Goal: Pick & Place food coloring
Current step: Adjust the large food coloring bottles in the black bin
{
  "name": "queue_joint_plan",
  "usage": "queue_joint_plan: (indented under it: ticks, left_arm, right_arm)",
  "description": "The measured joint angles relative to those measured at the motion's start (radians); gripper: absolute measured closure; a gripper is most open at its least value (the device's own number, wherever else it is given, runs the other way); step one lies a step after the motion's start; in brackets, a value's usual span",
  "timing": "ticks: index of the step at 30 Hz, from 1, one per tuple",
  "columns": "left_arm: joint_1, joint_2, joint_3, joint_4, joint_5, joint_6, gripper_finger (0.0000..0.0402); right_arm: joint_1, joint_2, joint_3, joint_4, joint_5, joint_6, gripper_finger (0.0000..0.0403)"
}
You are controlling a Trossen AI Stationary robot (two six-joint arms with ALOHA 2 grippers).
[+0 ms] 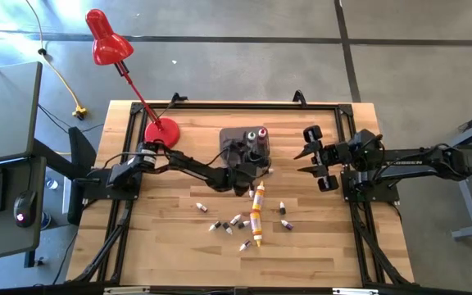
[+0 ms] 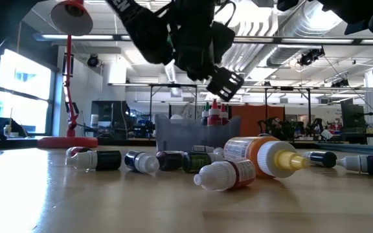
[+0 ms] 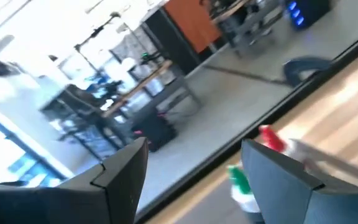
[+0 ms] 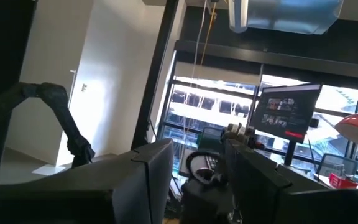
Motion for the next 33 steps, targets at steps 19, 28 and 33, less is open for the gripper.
queue_joint_plan:
  ticks: [19, 28, 33]
  left_arm:
    - [-0.031, -0.374, 0.021, -0.280, -0.065, 0.239, 0.0218]
    - [-0.003, -0.431, 0.012, -0.629, 0.005, -0.012, 0.0352]
    - [0.028, -0.427, 0.011, -1.171, 0.511, -0.718, 0.0392]
  right_arm:
    - [0.000, 0.002, 0.000, -0.249, 0.217, -0.006, 0.0314]
    - [0.000, 0.127, 0.000, -0.306, 0.384, 0.010, 0.0395]
    - [-0.019, 0.239, 0.010, -0.328, 0.517, 0.108, 0.0401]
